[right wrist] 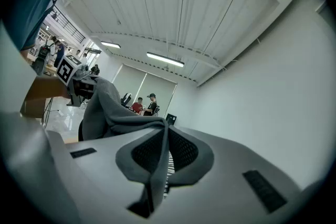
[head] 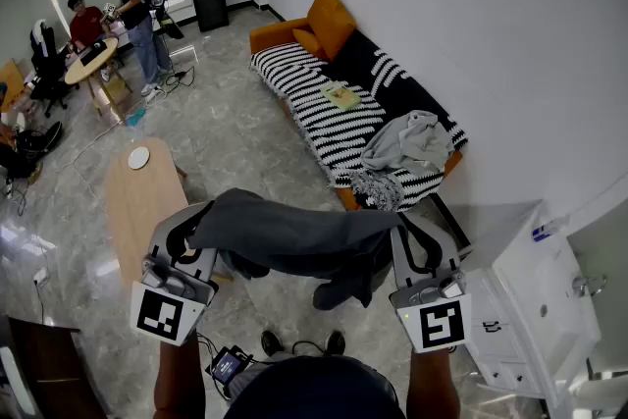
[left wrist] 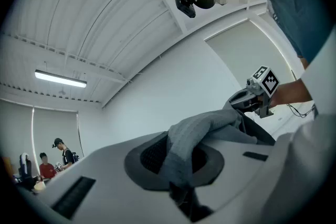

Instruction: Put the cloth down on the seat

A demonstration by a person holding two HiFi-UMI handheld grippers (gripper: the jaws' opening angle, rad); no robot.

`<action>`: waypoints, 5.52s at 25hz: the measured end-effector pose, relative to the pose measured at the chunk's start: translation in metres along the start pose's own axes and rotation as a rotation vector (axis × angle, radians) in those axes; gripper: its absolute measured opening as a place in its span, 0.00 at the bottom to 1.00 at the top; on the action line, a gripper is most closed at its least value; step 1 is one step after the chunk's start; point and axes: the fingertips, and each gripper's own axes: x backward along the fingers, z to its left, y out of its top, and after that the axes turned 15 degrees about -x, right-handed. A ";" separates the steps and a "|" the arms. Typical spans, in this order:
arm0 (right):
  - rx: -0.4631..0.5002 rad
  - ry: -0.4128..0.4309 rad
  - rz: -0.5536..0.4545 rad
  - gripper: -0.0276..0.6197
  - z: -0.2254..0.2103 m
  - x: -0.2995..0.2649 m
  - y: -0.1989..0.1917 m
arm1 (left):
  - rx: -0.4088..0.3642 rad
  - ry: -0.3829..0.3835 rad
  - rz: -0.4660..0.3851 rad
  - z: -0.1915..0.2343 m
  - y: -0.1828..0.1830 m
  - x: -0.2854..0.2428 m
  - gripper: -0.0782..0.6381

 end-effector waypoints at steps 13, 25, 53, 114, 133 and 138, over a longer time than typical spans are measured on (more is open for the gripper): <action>-0.030 -0.032 0.012 0.08 0.010 -0.018 -0.004 | 0.016 -0.031 -0.023 0.018 -0.017 -0.004 0.14; -0.022 -0.110 -0.040 0.08 0.034 -0.031 0.005 | 0.080 -0.065 -0.078 0.051 -0.037 0.012 0.14; -0.055 0.020 -0.069 0.08 -0.130 -0.068 -0.017 | 0.041 0.046 -0.022 -0.004 -0.023 -0.136 0.14; -0.055 -0.126 -0.121 0.08 -0.310 -0.270 -0.031 | -0.003 -0.021 -0.036 0.081 -0.100 -0.410 0.14; -0.008 -0.178 -0.094 0.08 -0.317 -0.358 -0.041 | 0.027 -0.086 -0.038 0.140 -0.152 -0.466 0.14; 0.010 -0.214 -0.087 0.08 -0.308 -0.386 -0.039 | 0.037 -0.116 -0.069 0.166 -0.169 -0.478 0.14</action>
